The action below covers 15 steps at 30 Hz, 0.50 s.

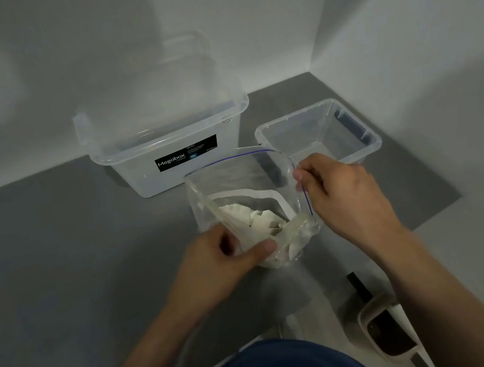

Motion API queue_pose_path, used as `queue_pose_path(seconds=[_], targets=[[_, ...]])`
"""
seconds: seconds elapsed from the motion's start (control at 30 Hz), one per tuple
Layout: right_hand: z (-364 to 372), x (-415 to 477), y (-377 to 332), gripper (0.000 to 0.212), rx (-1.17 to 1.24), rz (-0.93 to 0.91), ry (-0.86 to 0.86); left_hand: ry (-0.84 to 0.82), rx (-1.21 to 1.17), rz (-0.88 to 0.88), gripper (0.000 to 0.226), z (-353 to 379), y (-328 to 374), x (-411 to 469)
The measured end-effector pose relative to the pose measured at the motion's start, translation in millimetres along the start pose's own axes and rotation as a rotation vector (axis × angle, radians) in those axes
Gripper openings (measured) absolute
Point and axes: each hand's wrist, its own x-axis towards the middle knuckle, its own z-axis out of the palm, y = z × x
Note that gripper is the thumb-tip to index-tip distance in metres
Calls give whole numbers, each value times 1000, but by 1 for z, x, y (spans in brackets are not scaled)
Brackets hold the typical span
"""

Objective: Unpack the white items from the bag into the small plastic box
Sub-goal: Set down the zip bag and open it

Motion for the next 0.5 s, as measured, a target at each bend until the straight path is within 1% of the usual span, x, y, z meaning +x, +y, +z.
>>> queue_pose_path(seconds=[0.07, 0.1, 0.13, 0.17, 0.2, 0.23, 0.27, 0.3, 0.33, 0.43, 0.5], targets=[[3, 3, -2, 19, 57, -49, -34, 308, 56, -12, 53, -24, 3, 6], [3, 4, -3, 18, 77, -80, -50, 456, 69, 28, 62, -38, 4, 12], [3, 6, -5, 17, 96, -111, -65, 547, 87, 85, 65, -52, 6, 19], [3, 7, -8, 16, 117, -137, -80, 567, 136, 125, 66, -65, 8, 27], [2, 9, -11, 15, 147, -156, -91, 504, 222, 138, 62, -76, 11, 36], [2, 11, -15, 14, 181, -170, -95, 387, 284, 129, 52, -84, 13, 45], [1, 14, -19, 15, 211, -181, -92, 262, 268, 106, 37, -88, 14, 52], [1, 17, -23, 15, 231, -189, -85, 167, 147, 73, 25, -90, 15, 58], [2, 20, -27, 16, 241, -186, -79, 113, -35, 17, 20, -90, 16, 61], [5, 30, -32, 17, 247, -130, -94, -9, -593, -162, 19, -95, 15, 63], [11, 35, -34, 20, 244, -106, -139, -90, -879, -239, 23, -98, 12, 61]])
